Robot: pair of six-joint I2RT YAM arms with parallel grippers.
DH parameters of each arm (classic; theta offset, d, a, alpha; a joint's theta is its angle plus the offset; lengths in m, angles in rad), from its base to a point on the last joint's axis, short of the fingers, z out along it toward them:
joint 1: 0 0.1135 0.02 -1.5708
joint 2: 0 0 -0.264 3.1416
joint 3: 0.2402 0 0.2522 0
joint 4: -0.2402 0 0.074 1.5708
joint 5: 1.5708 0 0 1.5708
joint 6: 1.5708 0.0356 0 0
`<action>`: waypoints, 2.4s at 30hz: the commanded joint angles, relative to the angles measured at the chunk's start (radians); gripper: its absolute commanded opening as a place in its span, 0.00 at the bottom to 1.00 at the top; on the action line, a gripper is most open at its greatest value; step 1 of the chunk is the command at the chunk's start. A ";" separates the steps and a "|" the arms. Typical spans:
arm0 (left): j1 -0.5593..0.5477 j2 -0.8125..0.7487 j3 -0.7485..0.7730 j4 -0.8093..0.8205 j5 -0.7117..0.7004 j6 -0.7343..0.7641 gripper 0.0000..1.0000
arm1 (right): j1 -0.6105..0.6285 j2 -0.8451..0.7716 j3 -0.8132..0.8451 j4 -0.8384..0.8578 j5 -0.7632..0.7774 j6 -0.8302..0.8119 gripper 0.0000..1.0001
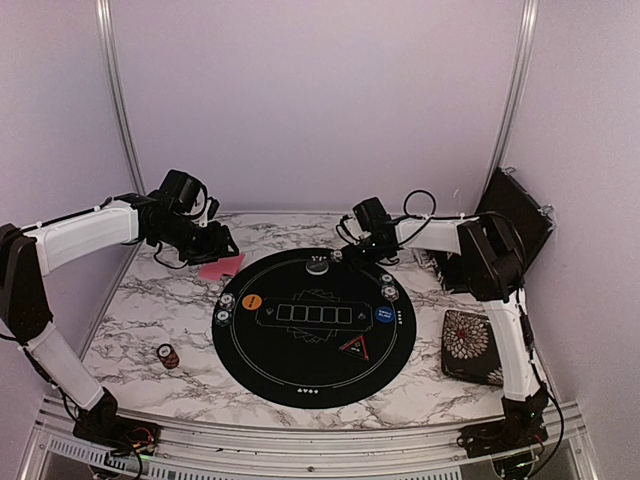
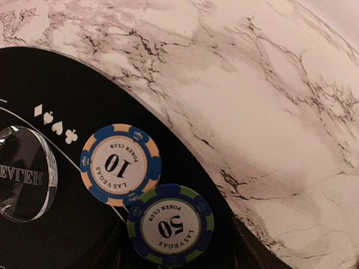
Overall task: Distribute texas hold em gaming equipment
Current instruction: Move the pile of poker chips to the dealer area, then pick up the pile of poker chips from the pile of poker chips.
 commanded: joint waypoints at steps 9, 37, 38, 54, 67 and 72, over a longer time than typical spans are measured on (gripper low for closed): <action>0.002 0.006 -0.006 0.019 0.021 -0.010 0.61 | 0.011 -0.054 -0.025 -0.126 -0.096 0.038 0.60; 0.000 -0.037 -0.064 -0.007 -0.034 -0.023 0.62 | 0.049 -0.358 -0.224 -0.106 -0.055 0.145 0.73; 0.001 -0.040 -0.066 -0.010 -0.036 -0.023 0.62 | 0.052 -0.375 -0.237 -0.098 -0.056 0.147 0.75; -0.024 -0.078 -0.141 -0.065 -0.134 -0.031 0.62 | 0.138 -0.578 -0.375 -0.058 0.013 0.200 0.82; -0.069 -0.163 -0.236 -0.118 -0.233 -0.099 0.62 | 0.172 -0.712 -0.529 0.006 0.039 0.239 0.81; -0.075 -0.235 -0.277 -0.203 -0.286 -0.150 0.62 | 0.171 -0.760 -0.574 0.045 0.047 0.245 0.82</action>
